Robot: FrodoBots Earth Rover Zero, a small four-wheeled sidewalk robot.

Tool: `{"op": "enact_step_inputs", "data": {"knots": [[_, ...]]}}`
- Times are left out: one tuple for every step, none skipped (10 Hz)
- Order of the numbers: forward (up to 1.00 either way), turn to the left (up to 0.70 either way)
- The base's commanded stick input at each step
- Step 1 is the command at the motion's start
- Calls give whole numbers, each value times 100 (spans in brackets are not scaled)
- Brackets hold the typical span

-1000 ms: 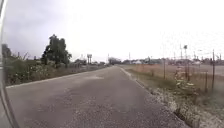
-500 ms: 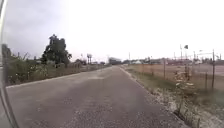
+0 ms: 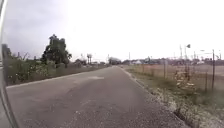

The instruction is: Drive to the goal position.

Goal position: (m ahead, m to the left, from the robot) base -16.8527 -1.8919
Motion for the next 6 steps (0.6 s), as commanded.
{"op": "enact_step_inputs", "data": {"knots": [[8,0],[8,0],[8,0],[8,0],[8,0],[8,0]]}}
